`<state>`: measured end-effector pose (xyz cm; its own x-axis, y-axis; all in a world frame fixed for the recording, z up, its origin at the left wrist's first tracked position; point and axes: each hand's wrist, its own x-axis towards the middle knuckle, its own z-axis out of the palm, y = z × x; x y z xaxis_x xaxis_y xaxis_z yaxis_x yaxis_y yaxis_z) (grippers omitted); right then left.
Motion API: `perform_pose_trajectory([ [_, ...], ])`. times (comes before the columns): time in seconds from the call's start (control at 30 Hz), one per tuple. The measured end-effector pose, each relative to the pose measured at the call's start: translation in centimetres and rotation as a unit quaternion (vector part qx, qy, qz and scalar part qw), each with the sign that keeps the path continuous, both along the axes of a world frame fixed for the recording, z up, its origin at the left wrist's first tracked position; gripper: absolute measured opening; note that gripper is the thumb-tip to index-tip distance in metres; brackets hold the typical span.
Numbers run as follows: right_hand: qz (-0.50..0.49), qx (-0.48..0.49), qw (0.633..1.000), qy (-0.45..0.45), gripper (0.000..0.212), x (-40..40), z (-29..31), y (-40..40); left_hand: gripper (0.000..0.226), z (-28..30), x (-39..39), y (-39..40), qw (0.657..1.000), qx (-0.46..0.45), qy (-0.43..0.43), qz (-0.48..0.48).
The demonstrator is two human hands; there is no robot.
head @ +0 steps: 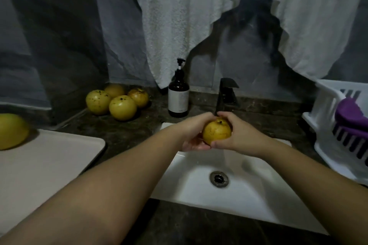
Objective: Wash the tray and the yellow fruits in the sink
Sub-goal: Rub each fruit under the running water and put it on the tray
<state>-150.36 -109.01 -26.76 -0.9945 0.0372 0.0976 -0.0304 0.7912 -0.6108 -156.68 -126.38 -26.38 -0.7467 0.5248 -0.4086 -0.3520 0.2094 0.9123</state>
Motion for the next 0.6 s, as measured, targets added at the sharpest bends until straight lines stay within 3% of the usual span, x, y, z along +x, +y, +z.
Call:
perform_pose_trajectory([
  [0.17,-0.014,-0.017,1.0,0.014,0.115,-0.7,1.4,-5.5,0.029,1.1,0.8,-4.8,0.992,0.029,0.029,0.12],
  [0.4,0.012,-0.055,0.995,0.086,0.102,-2.2,3.3,-16.0,0.031,3.5,2.9,-14.2,0.978,0.064,0.04,0.196],
  [0.6,0.061,-0.116,0.99,0.056,0.104,-3.5,4.3,-24.4,0.037,3.9,4.0,-24.6,0.952,0.11,0.052,0.283],
])
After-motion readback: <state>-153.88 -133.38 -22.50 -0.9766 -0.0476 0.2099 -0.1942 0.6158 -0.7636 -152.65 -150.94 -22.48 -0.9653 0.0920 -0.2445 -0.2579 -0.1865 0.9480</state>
